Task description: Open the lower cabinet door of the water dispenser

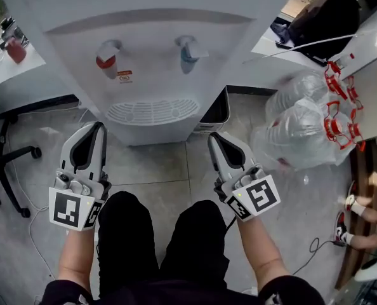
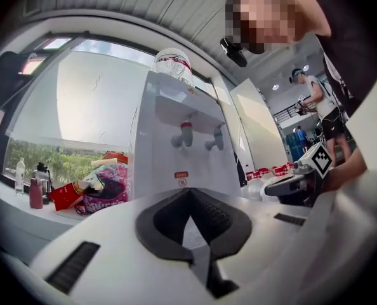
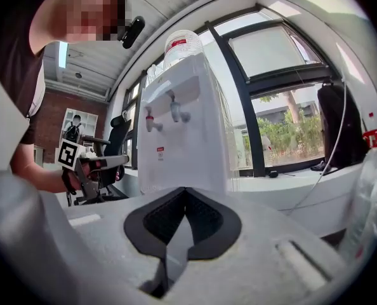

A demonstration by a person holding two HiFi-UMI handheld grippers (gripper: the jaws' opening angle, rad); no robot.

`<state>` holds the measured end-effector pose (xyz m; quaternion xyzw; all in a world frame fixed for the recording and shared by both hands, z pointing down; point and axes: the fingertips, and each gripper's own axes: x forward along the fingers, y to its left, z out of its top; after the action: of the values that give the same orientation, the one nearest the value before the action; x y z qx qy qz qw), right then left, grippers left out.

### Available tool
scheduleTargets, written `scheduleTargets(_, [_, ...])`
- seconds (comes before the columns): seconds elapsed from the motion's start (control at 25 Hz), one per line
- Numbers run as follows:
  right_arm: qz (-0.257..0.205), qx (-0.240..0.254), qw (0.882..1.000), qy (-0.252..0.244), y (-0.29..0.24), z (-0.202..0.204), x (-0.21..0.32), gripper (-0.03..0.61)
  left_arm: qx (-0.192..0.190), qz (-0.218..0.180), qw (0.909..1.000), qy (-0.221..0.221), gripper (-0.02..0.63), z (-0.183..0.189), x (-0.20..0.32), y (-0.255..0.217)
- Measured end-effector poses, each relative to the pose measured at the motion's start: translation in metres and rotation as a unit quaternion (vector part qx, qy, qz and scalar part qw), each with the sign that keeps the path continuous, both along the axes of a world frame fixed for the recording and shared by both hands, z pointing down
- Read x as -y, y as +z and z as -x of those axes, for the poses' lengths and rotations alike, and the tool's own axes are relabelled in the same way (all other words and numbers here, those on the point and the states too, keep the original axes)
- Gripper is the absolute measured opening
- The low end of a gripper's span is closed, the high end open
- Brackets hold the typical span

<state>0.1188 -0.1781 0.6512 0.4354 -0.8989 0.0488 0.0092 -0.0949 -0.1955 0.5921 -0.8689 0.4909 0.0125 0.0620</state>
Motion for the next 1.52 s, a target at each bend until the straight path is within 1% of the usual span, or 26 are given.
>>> scheduleTargets(0.2, [-0.013, -0.005, 1.0, 0.001, 0.026, -0.003, 0.005, 0.005, 0.012, -0.001, 0.9999, -0.002, 0.006, -0.002, -0.009, 0.032])
scheduleTargets(0.36, [-0.003, 0.009, 1.0, -0.005, 0.036, 0.001, 0.008, 0.005, 0.022, 0.001, 0.9997, -0.008, 0.006, 0.002, -0.014, 0.037])
scheduleTargets(0.6, [-0.028, -0.048, 0.998, 0.002, 0.043, 0.002, 0.011, 0.005, 0.022, -0.001, 0.9997, -0.009, 0.006, 0.005, -0.018, 0.04])
scheduleTargets(0.8, [-0.002, -0.05, 0.999, 0.0, 0.055, 0.0, 0.014, 0.015, 0.015, 0.002, 0.9999, -0.002, 0.006, 0.001, -0.022, 0.044])
scheduleTargets(0.92, [0.011, -0.046, 0.999, 0.005, 0.062, 0.001, 0.018, 0.028, 0.012, -0.01, 0.9999, -0.001, 0.006, 0.004, -0.024, 0.041])
scheduleTargets(1.0, [0.011, -0.048, 0.999, 0.008, 0.064, 0.002, 0.021, 0.037, 0.008, -0.015, 0.9999, -0.001, 0.006, 0.006, -0.025, 0.041])
scheduleTargets(1.08, [0.007, -0.054, 0.998, 0.01, 0.067, 0.003, 0.025, 0.051, 0.003, -0.014, 0.9999, -0.003, 0.006, 0.008, -0.026, 0.042])
scheduleTargets(1.28, [0.012, -0.056, 0.998, 0.02, 0.076, 0.002, 0.034, 0.094, 0.006, -0.024, 0.9997, -0.006, 0.006, 0.011, -0.031, 0.038])
scheduleTargets(1.44, [0.02, -0.05, 0.998, 0.032, 0.086, -0.004, 0.046, 0.172, 0.005, -0.029, 0.9994, -0.015, 0.006, 0.016, -0.034, 0.036])
scheduleTargets(1.52, [0.027, -0.05, 0.998, 0.029, 0.092, -0.003, 0.05, 0.198, 0.006, -0.029, 0.9994, -0.02, 0.006, 0.017, -0.036, 0.037])
